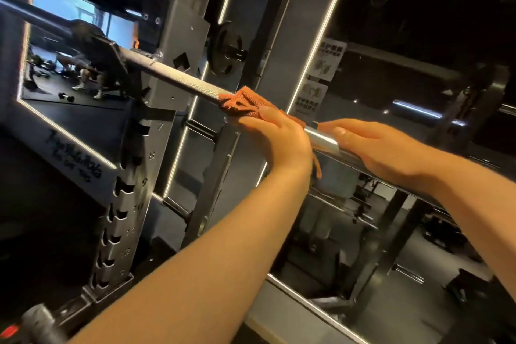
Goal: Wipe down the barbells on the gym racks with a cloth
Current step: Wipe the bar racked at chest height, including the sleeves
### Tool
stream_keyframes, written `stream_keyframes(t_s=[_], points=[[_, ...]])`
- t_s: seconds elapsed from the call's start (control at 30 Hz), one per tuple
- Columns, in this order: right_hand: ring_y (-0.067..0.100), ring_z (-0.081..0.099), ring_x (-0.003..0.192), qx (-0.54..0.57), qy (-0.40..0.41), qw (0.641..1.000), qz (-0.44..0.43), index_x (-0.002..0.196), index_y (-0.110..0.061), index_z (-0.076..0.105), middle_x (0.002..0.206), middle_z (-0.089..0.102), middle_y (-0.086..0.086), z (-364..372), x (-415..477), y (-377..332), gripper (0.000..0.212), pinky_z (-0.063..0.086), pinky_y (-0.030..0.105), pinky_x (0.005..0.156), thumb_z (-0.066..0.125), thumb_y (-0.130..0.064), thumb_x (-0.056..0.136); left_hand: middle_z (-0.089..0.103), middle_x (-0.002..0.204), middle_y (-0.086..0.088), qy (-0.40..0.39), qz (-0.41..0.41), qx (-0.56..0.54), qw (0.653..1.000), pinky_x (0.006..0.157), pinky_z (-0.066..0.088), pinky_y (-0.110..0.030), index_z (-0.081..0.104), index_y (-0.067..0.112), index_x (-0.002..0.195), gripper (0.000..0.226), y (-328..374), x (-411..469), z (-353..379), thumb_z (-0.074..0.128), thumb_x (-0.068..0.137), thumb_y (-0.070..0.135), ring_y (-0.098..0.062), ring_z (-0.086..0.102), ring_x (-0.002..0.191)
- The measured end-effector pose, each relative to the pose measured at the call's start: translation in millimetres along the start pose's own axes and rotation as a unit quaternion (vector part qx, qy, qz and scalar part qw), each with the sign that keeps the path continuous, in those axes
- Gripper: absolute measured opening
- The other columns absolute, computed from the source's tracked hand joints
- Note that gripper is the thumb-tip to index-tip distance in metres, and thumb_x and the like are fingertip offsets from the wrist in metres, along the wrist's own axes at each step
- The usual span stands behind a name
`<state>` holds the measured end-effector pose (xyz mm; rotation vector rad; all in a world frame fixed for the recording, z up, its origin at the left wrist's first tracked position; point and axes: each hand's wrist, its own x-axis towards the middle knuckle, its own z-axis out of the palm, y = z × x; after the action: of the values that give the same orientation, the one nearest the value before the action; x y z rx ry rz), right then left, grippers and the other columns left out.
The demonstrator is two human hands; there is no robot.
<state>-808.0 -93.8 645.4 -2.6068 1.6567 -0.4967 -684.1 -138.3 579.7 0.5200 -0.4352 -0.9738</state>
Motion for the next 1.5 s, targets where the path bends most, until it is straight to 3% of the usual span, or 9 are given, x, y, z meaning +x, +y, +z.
stream_keyframes(t_s=[0.13, 0.23, 0.33, 0.53, 0.67, 0.83, 1.0, 1.3, 1.5], points=[[-0.002, 0.05, 0.118, -0.003, -0.004, 1.0, 0.002, 0.15, -0.042, 0.044, 0.142, 0.049, -0.02, 0, 2, 2, 0.043, 0.037, 0.018, 0.092, 0.035, -0.047, 0.109, 0.026, 0.162, -0.005, -0.026, 0.102, 0.042, 0.994, 0.109, 0.026, -0.009, 0.001, 0.014, 0.162, 0.06, 12, 2, -9, 0.017, 0.111, 0.043, 0.008, 0.035, 0.137], [0.006, 0.047, 0.134, 0.014, -0.006, 1.0, 0.008, 0.15, -0.042, 0.044, 0.149, 0.049, -0.019, 1, 4, 3, 0.044, 0.038, 0.032, 0.109, 0.036, -0.048, 0.108, 0.039, 0.15, 0.003, -0.13, 0.04, 0.046, 0.99, 0.088, 0.025, 0.012, 0.007, 0.023, 0.159, 0.052, -12, -33, -10, 0.019, 0.111, 0.04, 0.018, 0.042, 0.124], [0.005, 0.047, 0.134, 0.021, -0.004, 1.0, 0.006, 0.149, -0.042, 0.046, 0.148, 0.049, -0.02, 2, 3, 1, 0.043, 0.039, 0.026, 0.104, 0.036, -0.049, 0.108, 0.046, 0.14, 0.006, -0.13, -0.048, 0.053, 0.989, 0.066, 0.04, 0.004, 0.013, 0.032, 0.157, 0.051, -14, -40, -8, 0.025, 0.11, 0.045, 0.004, 0.052, 0.106], [0.004, 0.046, 0.123, -0.059, 0.031, 0.998, 0.014, 0.151, -0.037, 0.044, 0.141, 0.05, -0.016, 8, -3, -10, 0.043, 0.037, 0.027, 0.1, 0.032, -0.045, 0.11, 0.039, 0.133, 0.007, -0.012, -0.013, -0.021, 1.0, 0.094, 0.037, -0.028, 0.003, 0.033, 0.16, 0.057, 0, -1, -4, 0.026, 0.11, 0.045, 0.0, 0.047, 0.094], [0.008, 0.054, 0.118, -0.124, -0.007, 0.992, 0.029, 0.144, -0.037, 0.05, 0.136, 0.058, -0.011, -4, -26, 3, 0.042, 0.042, 0.029, 0.1, 0.028, -0.05, 0.11, 0.042, 0.15, 0.001, -0.042, -0.04, -0.031, 0.998, 0.095, 0.039, -0.021, 0.013, 0.035, 0.159, 0.056, -18, -40, 7, 0.02, 0.107, 0.055, -0.007, 0.049, 0.118], [0.006, 0.052, 0.115, -0.082, -0.022, 0.991, 0.107, 0.14, -0.038, 0.053, 0.131, 0.053, -0.016, -23, -65, 23, 0.057, 0.036, 0.027, 0.1, 0.018, -0.063, 0.103, 0.052, 0.113, 0.005, -0.104, -0.08, 0.046, 0.99, 0.062, 0.043, -0.009, 0.03, 0.03, 0.137, 0.035, -26, -79, 11, 0.021, 0.109, 0.049, 0.001, 0.053, 0.09], [0.005, 0.054, 0.102, -0.068, 0.004, 0.995, 0.072, 0.138, -0.036, 0.056, 0.124, 0.061, -0.005, -18, -62, 31, 0.052, 0.037, 0.019, 0.082, 0.021, -0.058, 0.106, 0.043, 0.135, 0.005, -0.024, -0.048, 0.025, 0.998, 0.096, 0.041, -0.031, 0.001, 0.027, 0.159, 0.058, -14, -63, 22, 0.023, 0.109, 0.048, -0.011, 0.055, 0.107], [0.011, 0.056, 0.118, -0.07, 0.005, 0.996, 0.055, 0.137, -0.03, 0.058, 0.133, 0.062, -0.005, -27, -73, 35, 0.048, 0.041, 0.03, 0.101, 0.027, -0.054, 0.109, 0.056, 0.113, -0.003, -0.116, -0.087, 0.069, 0.987, 0.078, 0.046, -0.021, 0.034, 0.023, 0.126, 0.029, -37, -113, 25, 0.023, 0.11, 0.045, -0.011, 0.058, 0.098], [0.017, 0.043, 0.141, -0.035, 0.007, 0.996, 0.081, 0.154, -0.026, 0.044, 0.157, 0.045, -0.001, -34, -101, 51, 0.064, 0.028, 0.03, 0.112, 0.016, -0.059, 0.107, 0.016, 0.166, -0.015, -0.034, 0.0, 0.122, 0.992, 0.123, 0.022, -0.042, -0.003, 0.007, 0.161, 0.057, -17, -78, 26, 0.011, 0.111, 0.031, -0.032, 0.024, 0.15]])
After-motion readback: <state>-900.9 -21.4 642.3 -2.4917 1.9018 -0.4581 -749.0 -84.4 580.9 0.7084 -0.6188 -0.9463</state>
